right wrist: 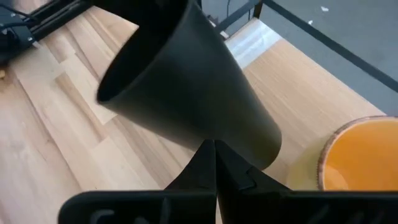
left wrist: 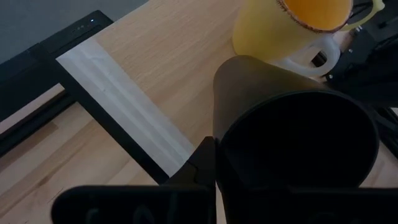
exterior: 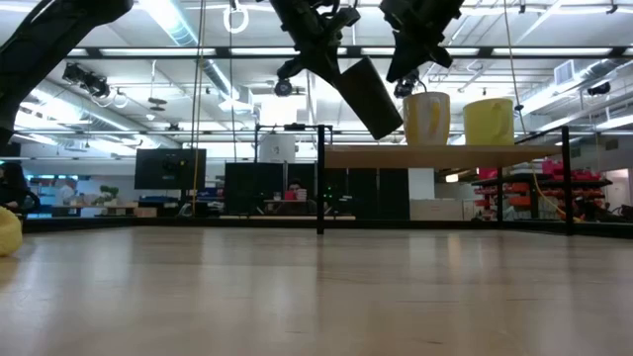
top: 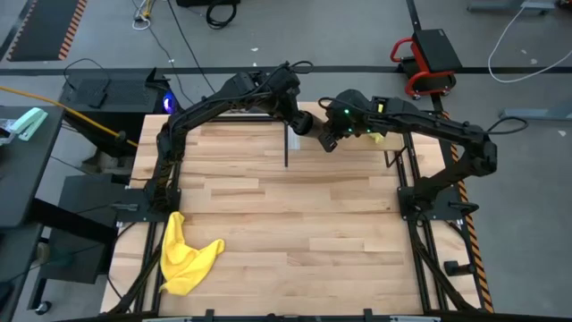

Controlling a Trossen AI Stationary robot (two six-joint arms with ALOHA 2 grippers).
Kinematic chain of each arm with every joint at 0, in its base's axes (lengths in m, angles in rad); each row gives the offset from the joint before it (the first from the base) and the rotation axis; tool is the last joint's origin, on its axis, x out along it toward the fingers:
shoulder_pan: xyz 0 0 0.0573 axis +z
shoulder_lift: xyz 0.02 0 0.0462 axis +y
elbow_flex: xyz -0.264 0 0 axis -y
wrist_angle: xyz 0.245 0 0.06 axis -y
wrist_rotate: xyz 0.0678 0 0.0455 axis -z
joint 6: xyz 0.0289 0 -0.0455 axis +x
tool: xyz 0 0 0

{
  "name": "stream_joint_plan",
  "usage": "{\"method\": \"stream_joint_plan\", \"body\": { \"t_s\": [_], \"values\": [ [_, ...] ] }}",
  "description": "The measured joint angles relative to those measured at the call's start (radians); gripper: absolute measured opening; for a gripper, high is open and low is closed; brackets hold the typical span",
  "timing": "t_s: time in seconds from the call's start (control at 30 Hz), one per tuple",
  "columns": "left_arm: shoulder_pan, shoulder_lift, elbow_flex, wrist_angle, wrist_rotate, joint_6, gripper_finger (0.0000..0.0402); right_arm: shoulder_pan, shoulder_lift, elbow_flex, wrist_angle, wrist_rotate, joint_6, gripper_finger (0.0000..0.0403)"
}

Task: Stack small to large cups/mugs on shelf
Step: Put the black cup on the shelf

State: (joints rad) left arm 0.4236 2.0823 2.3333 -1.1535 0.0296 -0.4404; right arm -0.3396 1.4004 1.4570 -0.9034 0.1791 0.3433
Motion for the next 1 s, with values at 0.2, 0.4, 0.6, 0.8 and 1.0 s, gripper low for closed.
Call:
{"method": "stream_joint_plan", "body": {
  "t_s": [0.2,0.4,0.6,0.8,1.0],
  "values": [
    [0.000,0.000,0.000,0.002,-0.002,0.001,0.0009,-0.015,0.030,0.000,0.016,-0.012,0.002,0.0000],
    [-0.002,0.002,-0.002,0.001,-0.011,0.007,0.0012,-0.020,0.085,0.000,0.020,-0.020,0.000,0.0000],
    [-0.004,0.001,-0.002,0.009,-0.011,0.017,0.0009,-0.024,0.088,0.000,0.033,-0.023,-0.002,0.0000],
    [-0.003,0.001,-0.002,0.053,0.011,0.018,0.0027,-0.052,0.084,0.000,0.022,-0.024,-0.003,0.0000],
    [-0.004,-0.001,-0.001,0.046,0.042,0.016,0.0027,-0.053,0.084,-0.001,0.019,-0.027,-0.006,0.0000]
  ]
}}
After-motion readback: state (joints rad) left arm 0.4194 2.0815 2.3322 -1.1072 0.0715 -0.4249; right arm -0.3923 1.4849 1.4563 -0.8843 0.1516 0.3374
